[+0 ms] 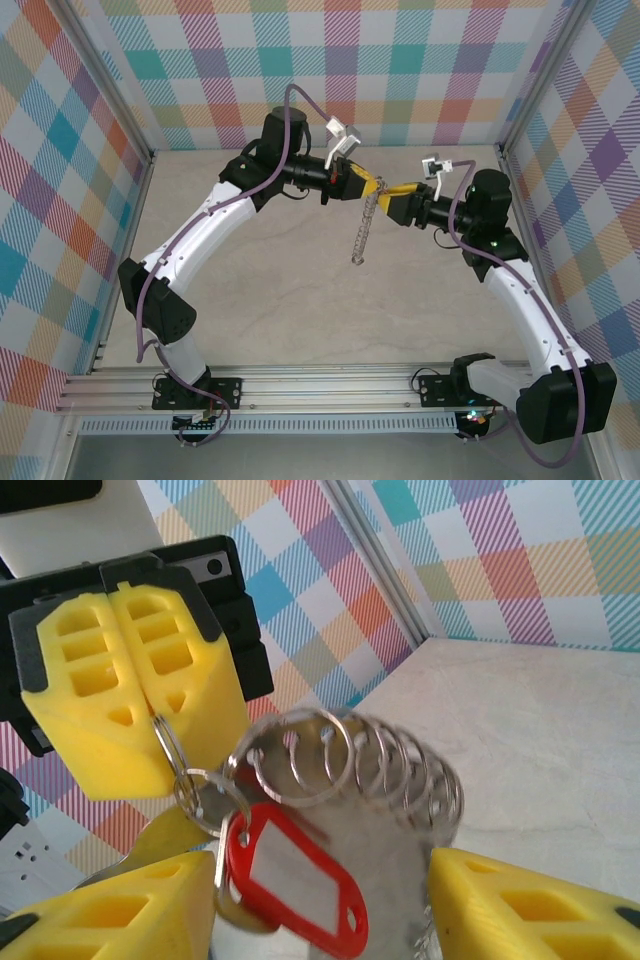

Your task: Put the keys on the keyring

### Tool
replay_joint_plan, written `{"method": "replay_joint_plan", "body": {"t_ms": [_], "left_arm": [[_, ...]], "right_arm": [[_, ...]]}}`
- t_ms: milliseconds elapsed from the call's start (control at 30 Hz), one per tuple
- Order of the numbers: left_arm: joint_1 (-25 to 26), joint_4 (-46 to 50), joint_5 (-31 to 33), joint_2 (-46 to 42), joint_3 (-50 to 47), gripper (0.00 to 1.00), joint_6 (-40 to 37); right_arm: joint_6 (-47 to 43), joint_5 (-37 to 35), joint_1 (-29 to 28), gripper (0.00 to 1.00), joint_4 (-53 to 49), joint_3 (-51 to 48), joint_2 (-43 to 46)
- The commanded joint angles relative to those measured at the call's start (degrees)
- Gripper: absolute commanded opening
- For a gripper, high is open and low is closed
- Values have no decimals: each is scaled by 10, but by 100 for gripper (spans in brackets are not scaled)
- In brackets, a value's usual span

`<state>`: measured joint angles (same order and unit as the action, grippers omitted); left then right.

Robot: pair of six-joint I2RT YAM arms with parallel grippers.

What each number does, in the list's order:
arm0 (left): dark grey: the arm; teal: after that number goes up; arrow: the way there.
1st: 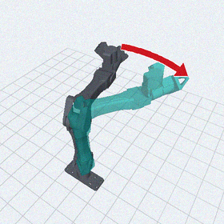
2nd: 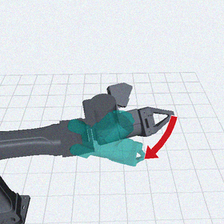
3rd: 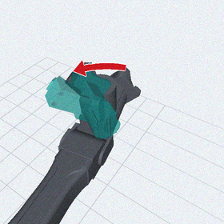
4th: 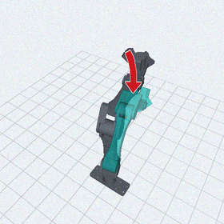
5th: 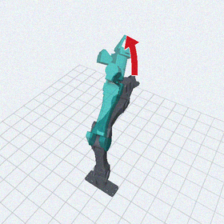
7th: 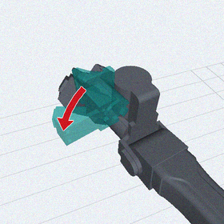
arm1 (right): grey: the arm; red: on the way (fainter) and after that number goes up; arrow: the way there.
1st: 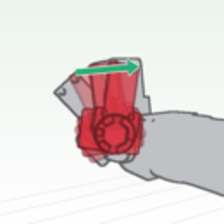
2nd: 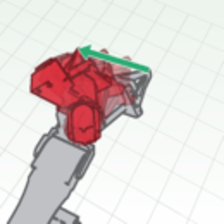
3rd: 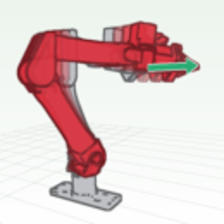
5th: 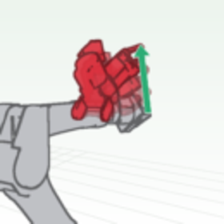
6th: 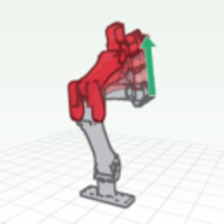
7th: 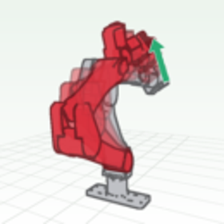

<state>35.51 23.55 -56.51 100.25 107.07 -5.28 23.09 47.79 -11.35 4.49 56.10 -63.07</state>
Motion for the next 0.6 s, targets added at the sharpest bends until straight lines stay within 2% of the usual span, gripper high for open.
{"method": "replay_joint_plan", "body": {"t_ms": [0,100,300,567], "left_arm": [[3,-33,-27,-22,3,0,10],[3,-34,-23,-21,3,0,12],[3,-39,-12,-25,2,0,14],[4,-49,-4,-28,-1,0,18]], "right_arm": [[-10,13,-7,50,33,24,-2],[-14,28,-11,38,31,24,0],[-35,43,-15,2,-7,17,17],[-52,54,-16,0,-61,28,37]]}}
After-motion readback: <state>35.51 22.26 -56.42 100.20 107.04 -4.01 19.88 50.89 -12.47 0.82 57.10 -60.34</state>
